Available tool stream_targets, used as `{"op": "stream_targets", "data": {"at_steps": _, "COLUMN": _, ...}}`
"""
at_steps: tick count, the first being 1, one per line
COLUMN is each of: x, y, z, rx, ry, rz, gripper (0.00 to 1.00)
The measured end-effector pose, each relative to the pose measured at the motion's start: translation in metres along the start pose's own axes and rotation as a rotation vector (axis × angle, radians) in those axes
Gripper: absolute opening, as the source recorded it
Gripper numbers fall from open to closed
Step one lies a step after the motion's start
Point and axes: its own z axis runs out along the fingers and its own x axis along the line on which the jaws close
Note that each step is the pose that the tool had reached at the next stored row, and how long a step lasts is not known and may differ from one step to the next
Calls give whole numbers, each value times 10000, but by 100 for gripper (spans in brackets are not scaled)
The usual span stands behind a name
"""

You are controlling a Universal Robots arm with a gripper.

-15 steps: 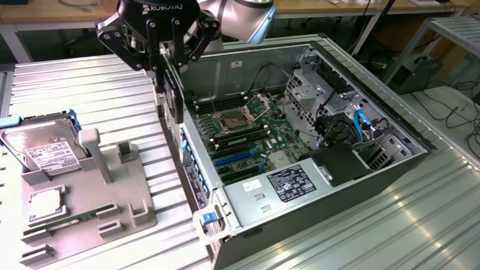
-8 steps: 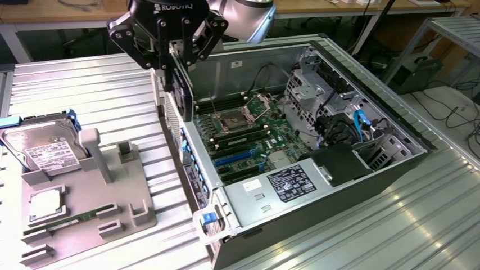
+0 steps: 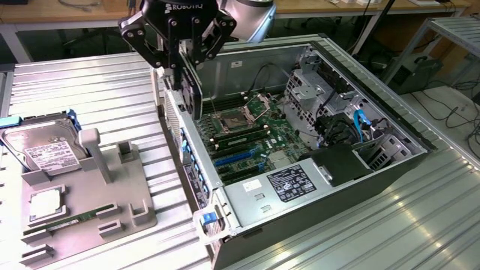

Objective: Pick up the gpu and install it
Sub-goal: 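Pick up the gpu and move the gpu toward the slot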

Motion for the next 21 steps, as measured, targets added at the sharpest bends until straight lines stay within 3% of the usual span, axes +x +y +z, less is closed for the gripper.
{"op": "stream_targets", "data": {"at_steps": 21, "x": -392, "y": -13, "z": 8, "rx": 0, "ry": 0, "rz": 0, "gripper": 28}}
